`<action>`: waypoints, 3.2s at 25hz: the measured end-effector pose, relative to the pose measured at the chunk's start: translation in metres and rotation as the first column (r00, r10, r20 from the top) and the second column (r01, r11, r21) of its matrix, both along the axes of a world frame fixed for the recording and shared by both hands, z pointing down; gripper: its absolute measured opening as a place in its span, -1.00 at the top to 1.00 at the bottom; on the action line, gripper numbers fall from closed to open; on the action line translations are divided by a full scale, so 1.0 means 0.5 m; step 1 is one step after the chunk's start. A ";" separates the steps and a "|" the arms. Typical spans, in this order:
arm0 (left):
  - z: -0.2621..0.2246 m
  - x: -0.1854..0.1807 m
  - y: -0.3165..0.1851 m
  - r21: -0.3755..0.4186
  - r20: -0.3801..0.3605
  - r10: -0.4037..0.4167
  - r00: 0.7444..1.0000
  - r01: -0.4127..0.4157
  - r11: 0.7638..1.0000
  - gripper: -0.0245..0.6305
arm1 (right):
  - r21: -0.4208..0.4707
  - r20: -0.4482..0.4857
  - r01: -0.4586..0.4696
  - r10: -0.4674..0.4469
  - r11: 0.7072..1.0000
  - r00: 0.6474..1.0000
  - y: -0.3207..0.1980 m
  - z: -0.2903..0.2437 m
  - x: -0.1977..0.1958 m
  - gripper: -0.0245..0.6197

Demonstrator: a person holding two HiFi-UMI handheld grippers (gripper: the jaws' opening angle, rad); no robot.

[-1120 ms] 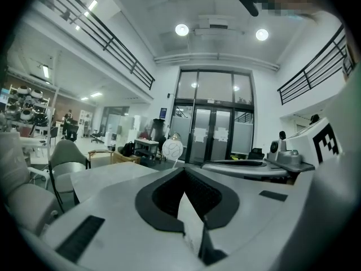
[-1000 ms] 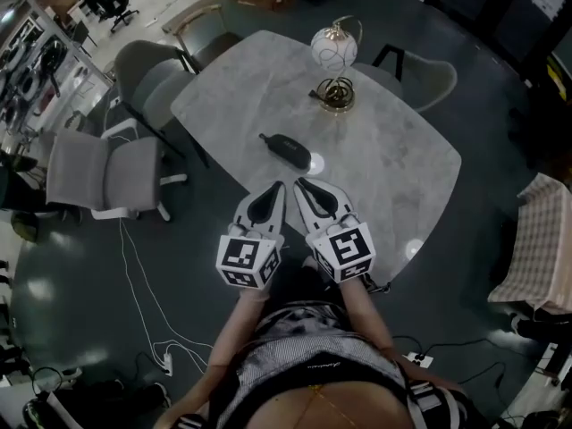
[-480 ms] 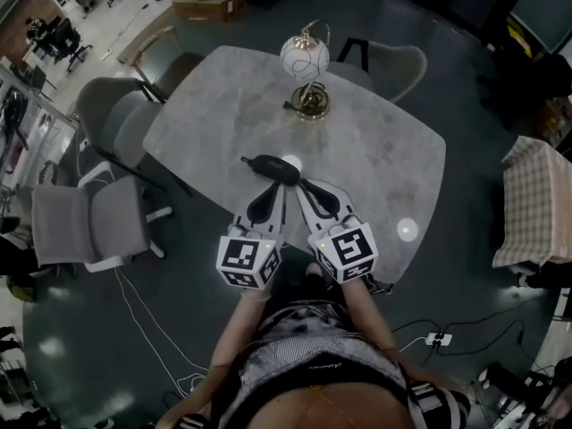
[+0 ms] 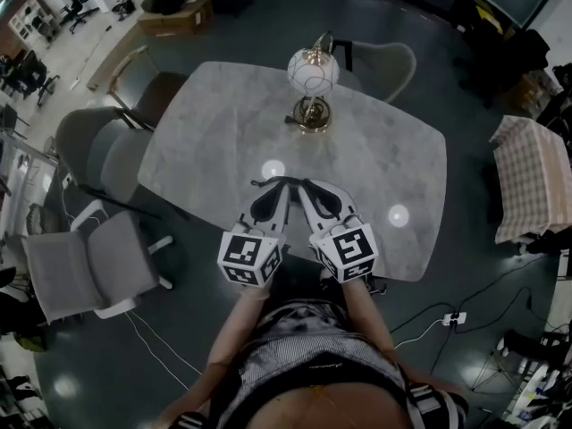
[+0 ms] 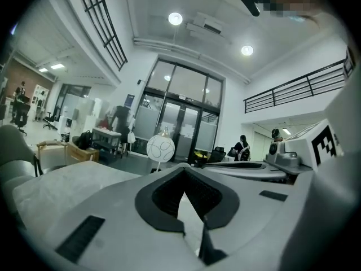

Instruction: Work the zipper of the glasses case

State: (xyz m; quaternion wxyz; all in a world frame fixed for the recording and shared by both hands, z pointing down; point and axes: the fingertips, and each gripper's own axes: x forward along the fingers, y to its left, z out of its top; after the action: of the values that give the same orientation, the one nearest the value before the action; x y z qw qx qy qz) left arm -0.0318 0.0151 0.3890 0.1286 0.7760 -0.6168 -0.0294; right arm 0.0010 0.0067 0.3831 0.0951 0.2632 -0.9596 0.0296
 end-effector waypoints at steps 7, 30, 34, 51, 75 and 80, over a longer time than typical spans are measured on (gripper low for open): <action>0.019 -0.059 -0.013 -0.013 -0.002 0.111 0.994 -0.111 0.994 0.91 | -0.008 -0.024 -0.109 0.109 0.994 0.994 -0.014 0.022 -0.048 0.70; 0.007 -0.023 -0.152 -0.038 0.001 0.124 0.992 -0.124 0.992 0.91 | -0.050 -0.052 -0.081 0.078 0.995 0.996 -0.151 0.028 0.004 0.70; 0.011 -0.009 -0.176 -0.043 0.005 0.169 0.986 -0.168 0.985 0.91 | -0.053 -0.054 -0.122 0.119 0.991 0.991 -0.167 0.036 0.024 0.70; 0.024 -0.078 -0.231 -0.050 -0.035 0.397 0.917 -0.399 0.916 0.91 | -0.080 -0.086 -0.375 0.368 0.924 0.926 -0.199 0.052 -0.032 0.70; 0.124 -0.126 -0.243 -0.146 -0.052 0.547 0.836 -0.548 0.824 0.91 | -0.088 -0.195 -0.533 0.510 0.841 0.838 -0.208 0.129 -0.018 0.70; 0.149 -0.124 -0.242 -0.186 -0.067 0.487 0.871 -0.490 0.851 0.91 | -0.122 -0.209 -0.487 0.458 0.865 0.864 -0.221 0.145 -0.007 0.70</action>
State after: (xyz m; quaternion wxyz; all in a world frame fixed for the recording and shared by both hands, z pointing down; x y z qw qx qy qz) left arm -0.0936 -0.1057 0.4635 0.2131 0.8903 -0.3982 0.0586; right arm -0.0023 -0.1039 0.4559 0.1899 0.4833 -0.8474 0.1112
